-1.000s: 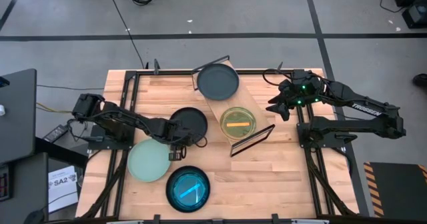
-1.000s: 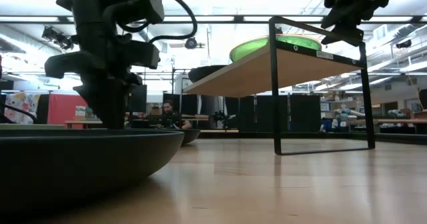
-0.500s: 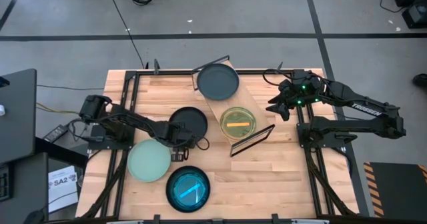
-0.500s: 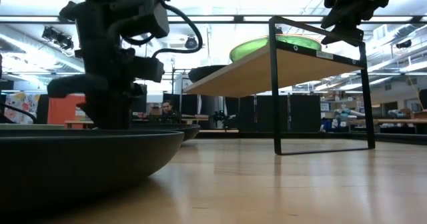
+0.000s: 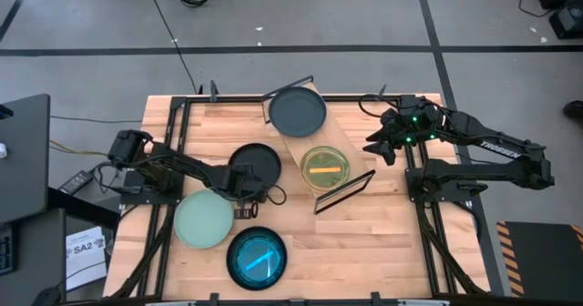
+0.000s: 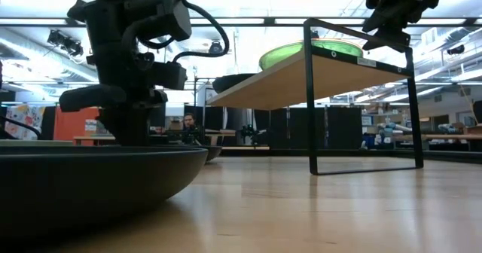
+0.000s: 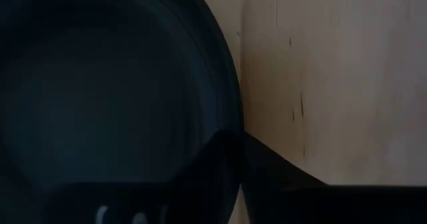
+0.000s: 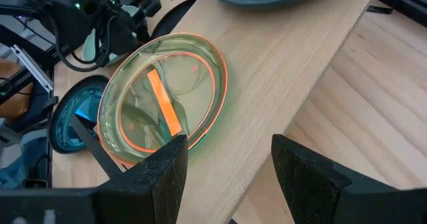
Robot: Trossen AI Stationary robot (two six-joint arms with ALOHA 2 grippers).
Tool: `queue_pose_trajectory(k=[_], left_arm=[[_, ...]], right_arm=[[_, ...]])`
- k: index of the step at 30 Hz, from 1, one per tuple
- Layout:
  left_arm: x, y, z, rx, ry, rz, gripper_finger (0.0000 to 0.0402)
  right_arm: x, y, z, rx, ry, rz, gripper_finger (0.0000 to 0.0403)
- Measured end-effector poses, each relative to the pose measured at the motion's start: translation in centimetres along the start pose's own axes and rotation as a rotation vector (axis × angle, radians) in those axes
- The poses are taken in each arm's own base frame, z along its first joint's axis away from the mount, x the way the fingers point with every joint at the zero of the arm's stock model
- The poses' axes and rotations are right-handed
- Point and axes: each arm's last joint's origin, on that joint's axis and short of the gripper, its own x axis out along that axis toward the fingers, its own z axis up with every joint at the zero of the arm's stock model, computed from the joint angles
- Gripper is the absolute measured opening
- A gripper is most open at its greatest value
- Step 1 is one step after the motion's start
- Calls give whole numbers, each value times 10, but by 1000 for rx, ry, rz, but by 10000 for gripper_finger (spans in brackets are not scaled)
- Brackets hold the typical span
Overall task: Place and stack plates onto a shelf
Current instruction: Stack the top black plate on the top of the black plate on the shelf
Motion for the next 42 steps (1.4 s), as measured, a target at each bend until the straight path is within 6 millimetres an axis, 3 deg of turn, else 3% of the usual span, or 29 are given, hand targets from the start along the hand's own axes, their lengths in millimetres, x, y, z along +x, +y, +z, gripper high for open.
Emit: queue_pose_trajectory(k=[10, 18, 31, 42], left_arm=[[-24, 2, 4, 21, 52, 34, 21], [-59, -3, 20, 63, 91, 23, 21], [-141, -16, 47, 139, 64, -31, 20], [-217, -13, 73, 183, -192, -70, 20]], right_arm=[[-2, 2, 2, -96, -43, -19, 223], [-4, 11, 7, -158, -125, 7, 223], [-2, 17, 4, -178, -110, 42, 223], [-2, 21, 6, -192, -138, 67, 223]])
